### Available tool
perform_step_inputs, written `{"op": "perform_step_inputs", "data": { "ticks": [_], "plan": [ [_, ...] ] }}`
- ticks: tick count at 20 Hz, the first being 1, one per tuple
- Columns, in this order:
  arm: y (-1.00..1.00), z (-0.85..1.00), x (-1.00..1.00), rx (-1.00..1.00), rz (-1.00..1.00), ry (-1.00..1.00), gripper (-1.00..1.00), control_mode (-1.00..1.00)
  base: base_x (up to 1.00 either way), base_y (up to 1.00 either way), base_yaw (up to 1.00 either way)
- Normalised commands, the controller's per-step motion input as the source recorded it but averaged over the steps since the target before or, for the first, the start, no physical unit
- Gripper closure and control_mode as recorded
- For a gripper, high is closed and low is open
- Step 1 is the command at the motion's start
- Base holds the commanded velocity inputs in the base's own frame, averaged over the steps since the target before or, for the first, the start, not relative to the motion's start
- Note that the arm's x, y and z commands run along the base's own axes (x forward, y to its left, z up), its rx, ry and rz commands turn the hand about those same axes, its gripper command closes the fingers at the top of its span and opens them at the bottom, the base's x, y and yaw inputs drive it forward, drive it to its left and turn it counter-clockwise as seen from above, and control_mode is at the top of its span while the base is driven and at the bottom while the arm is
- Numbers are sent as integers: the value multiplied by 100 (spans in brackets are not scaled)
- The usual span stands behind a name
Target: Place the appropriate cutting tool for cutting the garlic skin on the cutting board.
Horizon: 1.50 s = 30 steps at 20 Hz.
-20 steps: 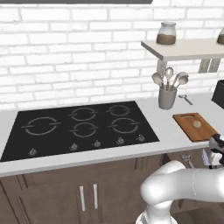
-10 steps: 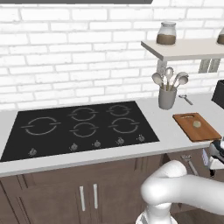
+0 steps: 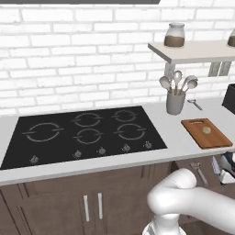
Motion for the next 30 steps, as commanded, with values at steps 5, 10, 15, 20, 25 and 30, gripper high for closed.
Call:
{"op": "perform_step_inputs", "data": {
  "ticks": [5,10,15,20,25,30],
  "plan": [
    [0,1,-42,0,0,1,-100,-100,0,0,0],
    [0,1,-59,0,0,7,-100,-100,0,0,0],
    [4,4,-62,0,0,3,-100,-100,0,0,0],
    [4,40,-19,0,0,0,-100,-100,0,0,0],
    [0,68,8,0,0,-5,-100,-100,0,0,0],
    [0,22,37,-1,0,-7,-100,-100,0,0,0]
  ]
}}
